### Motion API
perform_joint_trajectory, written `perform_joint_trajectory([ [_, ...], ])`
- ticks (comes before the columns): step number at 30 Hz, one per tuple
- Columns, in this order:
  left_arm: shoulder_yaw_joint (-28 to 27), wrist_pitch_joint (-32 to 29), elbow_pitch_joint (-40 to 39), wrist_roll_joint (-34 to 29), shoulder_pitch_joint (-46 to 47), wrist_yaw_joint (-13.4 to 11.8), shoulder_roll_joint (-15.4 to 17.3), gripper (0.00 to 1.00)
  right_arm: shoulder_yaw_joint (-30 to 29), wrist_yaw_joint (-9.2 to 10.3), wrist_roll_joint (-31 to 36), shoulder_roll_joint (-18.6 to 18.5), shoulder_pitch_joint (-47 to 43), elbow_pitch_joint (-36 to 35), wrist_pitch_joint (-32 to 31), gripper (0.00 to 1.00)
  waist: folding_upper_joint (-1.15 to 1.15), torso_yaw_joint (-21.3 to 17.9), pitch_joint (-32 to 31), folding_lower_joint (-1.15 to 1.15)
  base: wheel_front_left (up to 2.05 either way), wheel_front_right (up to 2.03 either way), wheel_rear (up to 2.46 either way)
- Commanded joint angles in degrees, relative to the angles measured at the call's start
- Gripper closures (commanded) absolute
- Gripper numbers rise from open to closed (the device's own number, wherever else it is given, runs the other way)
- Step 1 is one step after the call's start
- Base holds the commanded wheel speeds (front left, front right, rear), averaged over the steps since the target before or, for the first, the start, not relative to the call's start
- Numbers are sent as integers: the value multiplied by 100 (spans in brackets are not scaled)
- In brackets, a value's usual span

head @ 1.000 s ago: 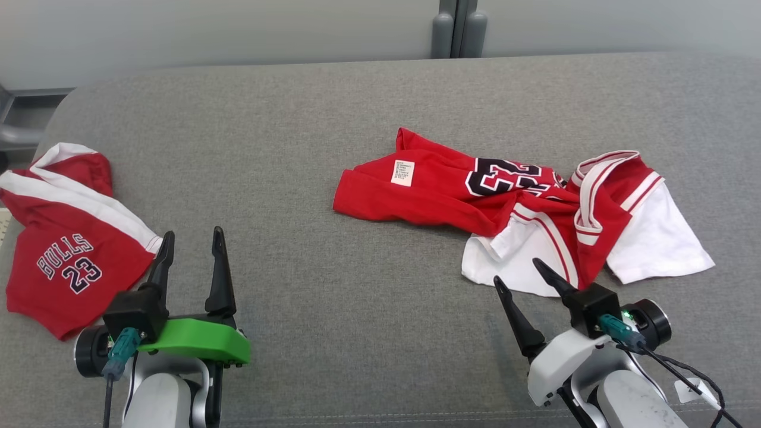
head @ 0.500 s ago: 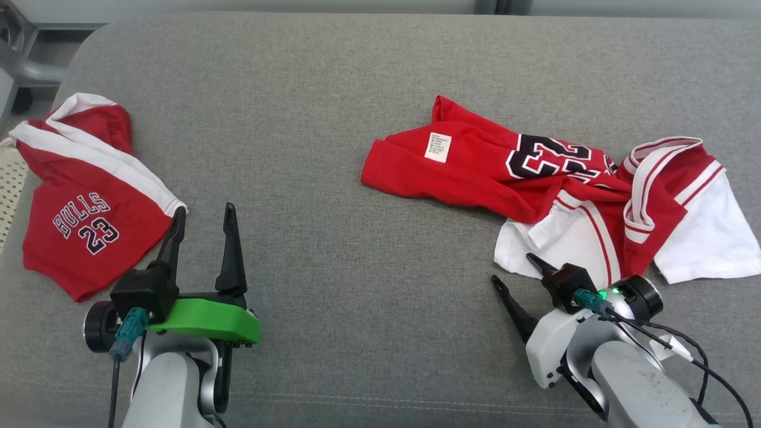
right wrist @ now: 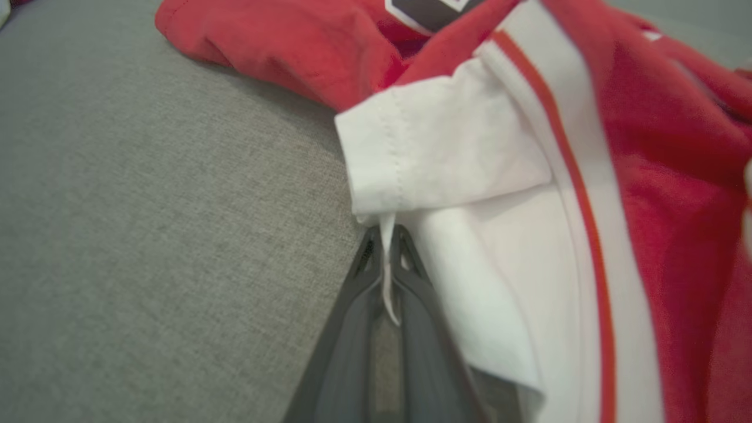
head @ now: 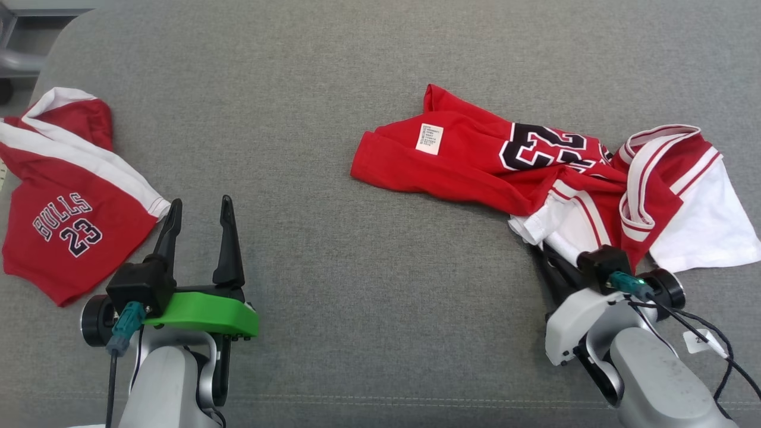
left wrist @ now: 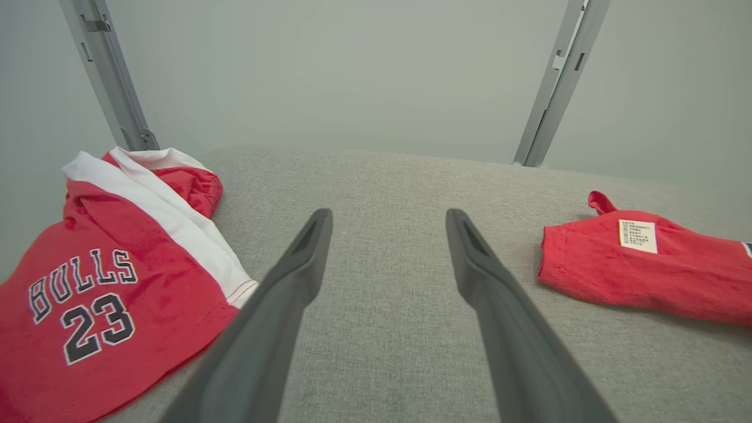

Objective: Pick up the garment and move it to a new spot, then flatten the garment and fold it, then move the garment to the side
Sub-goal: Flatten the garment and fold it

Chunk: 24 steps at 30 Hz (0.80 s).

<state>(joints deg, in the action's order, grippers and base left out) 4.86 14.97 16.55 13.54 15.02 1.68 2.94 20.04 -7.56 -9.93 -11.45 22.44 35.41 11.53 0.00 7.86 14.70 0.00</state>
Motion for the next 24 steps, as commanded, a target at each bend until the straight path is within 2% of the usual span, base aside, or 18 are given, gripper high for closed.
perform_joint_trajectory([
  [1,-21,22,-22,-34,92,-6,2,0,-124,13,-103,-65,-168,-88,23,100,0,-135,-15,0,0,0,0],
  [8,7,22,11,-116,193,39,5,0,-1129,12,-269,-200,-720,-814,-10,100,0,-410,-17,0,0,0,0],
  [14,-58,22,-1,-147,190,37,4,0,-1797,12,-126,-72,-933,-1143,-45,100,0,-533,-24,0,0,0,0],
  [16,-85,22,10,-165,172,42,4,0,-1777,12,-100,0,-982,-1159,-105,100,0,-562,-34,0,0,0,0],
  [20,-149,22,41,-186,114,43,4,0,-1371,12,-198,72,-1085,-1111,-258,100,0,-612,-88,0,0,0,0],
  [21,-160,22,43,-181,107,40,2,0,-1231,12,-259,89,-1111,-1104,-301,75,0,-622,-100,0,0,0,0],
  [22,-160,22,43,-181,107,40,2,0,-1231,12,-259,89,-1111,-1104,-301,75,0,-622,-100,0,0,0,0],
  [23,-175,23,41,-179,94,38,4,0,-1151,12,-315,93,-1125,-1109,-316,53,0,-637,-114,0,0,0,0],
  [24,-187,22,45,-183,84,40,4,0,-1072,12,-377,87,-1158,-1090,-364,0,0,-648,-126,0,0,0,0],
])
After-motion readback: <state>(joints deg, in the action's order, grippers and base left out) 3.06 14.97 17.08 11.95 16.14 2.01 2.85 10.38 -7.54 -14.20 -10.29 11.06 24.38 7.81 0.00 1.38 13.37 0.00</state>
